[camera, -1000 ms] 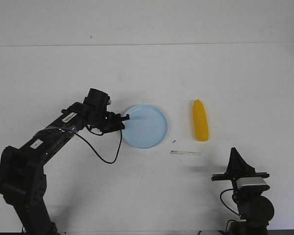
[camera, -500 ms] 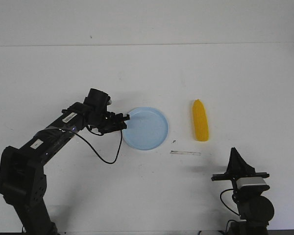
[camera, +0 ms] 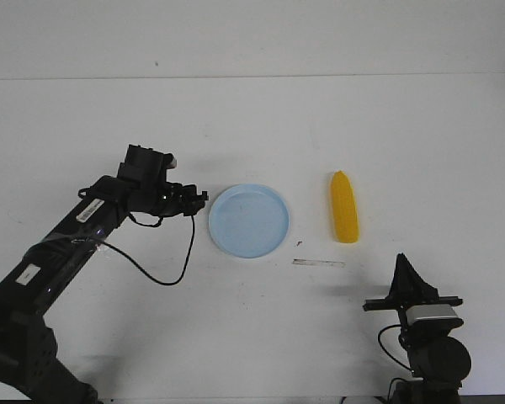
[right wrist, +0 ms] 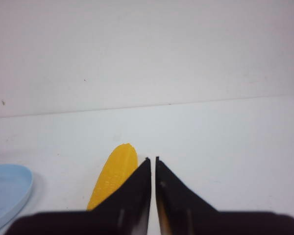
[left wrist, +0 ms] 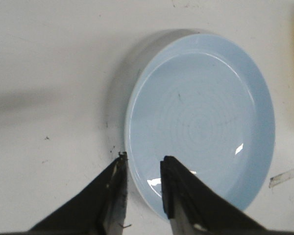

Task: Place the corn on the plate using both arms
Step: 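Release the plate and retract the left gripper to its rest pose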

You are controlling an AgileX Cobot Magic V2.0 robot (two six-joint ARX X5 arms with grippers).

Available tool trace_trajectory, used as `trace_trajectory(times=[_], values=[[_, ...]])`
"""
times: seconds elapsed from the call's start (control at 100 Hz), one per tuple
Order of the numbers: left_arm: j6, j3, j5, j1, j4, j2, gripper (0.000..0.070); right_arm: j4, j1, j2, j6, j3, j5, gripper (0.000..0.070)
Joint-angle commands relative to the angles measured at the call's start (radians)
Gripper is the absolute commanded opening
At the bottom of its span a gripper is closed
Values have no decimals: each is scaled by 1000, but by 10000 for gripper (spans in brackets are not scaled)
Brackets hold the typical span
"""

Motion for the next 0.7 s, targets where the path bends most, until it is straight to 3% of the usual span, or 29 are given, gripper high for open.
trace_trajectory(times=[0.0, 0.13, 0.35, 0.45, 0.53, 0.69], values=[[55, -11, 8, -5, 2, -24, 11, 10, 1, 0, 10, -1, 0, 15], [76, -108, 8, 9, 65, -118, 0, 10, 1, 0, 10, -1, 0, 15], [107, -430, 8, 63, 390, -392, 1, 10, 1, 0, 10, -1, 0, 15], [130, -558, 3, 108, 478, -528, 1, 10, 1, 0, 10, -1, 0, 15], [129, -633, -44, 143, 502, -627, 1, 10, 1, 0, 10, -1, 0, 15], [133, -756, -234, 213, 510, -838, 1, 10, 1, 0, 10, -1, 0, 15]])
